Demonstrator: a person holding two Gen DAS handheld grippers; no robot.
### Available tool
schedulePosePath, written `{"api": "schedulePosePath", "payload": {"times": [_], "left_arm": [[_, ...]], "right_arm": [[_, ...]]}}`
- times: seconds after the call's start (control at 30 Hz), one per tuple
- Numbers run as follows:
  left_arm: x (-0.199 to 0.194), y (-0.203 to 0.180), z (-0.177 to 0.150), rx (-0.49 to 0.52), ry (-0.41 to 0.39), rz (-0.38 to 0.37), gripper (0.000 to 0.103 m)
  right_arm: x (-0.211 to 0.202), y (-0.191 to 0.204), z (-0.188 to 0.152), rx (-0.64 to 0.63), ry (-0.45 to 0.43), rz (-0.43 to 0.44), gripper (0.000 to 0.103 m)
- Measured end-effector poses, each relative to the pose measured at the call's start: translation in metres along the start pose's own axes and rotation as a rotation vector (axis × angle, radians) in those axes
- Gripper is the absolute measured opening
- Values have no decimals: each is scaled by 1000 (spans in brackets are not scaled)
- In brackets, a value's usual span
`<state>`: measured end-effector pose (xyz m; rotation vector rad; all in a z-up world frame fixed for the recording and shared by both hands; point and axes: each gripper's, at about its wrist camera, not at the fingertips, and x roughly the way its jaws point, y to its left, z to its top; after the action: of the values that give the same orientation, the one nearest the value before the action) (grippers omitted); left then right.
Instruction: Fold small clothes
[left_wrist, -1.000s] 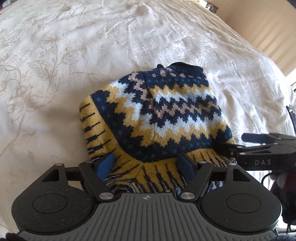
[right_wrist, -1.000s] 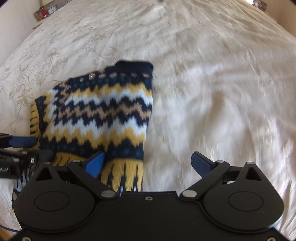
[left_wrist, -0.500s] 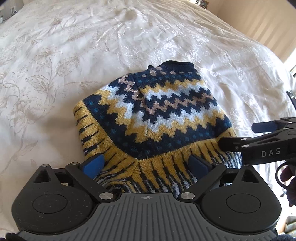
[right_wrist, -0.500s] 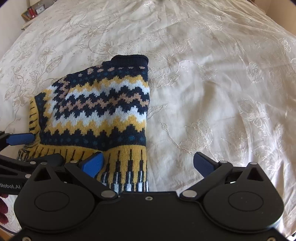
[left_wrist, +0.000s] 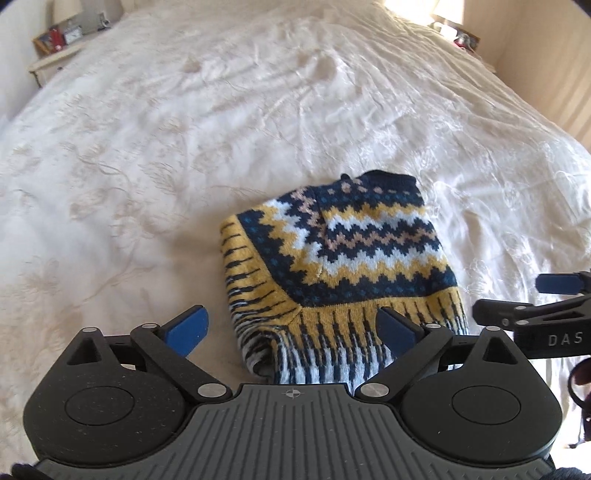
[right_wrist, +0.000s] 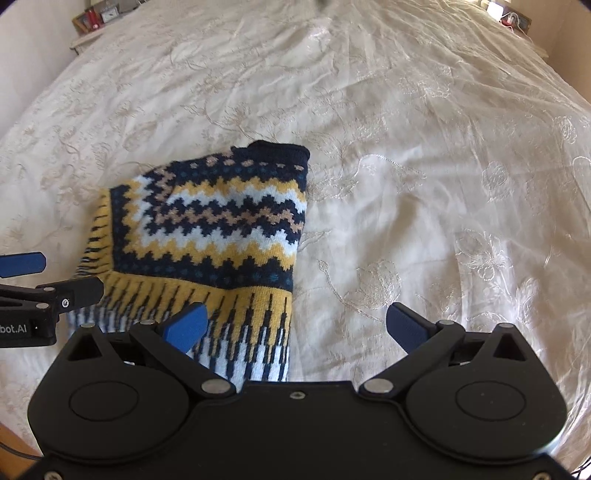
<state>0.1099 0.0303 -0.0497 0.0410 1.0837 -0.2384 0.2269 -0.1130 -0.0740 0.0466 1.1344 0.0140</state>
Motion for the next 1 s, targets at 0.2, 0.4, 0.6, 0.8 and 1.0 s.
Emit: {"api": "schedulePosePath", "payload": {"times": [0.2, 0.4, 0.6, 0.8, 1.0], "left_arm": [[-42, -15, -5, -52, -78, 72, 97], [-80, -27, -9, -111, -139, 128, 97], [-109, -37, -17, -143, -169, 141, 97], [-126, -41, -30, -178, -160, 138, 97], [-139, -43, -44, -186, -147, 168, 97]], "right_arm": [[-32, -6, -2, 6, -26, 26, 102], [-69, -8, -9, -5, -89, 14, 102], [-101, -10, -16, 25, -135, 23, 102], [-117, -6, -25, 33, -98, -64, 102], [-130, -7, -38, 74, -75, 8, 102]]}}
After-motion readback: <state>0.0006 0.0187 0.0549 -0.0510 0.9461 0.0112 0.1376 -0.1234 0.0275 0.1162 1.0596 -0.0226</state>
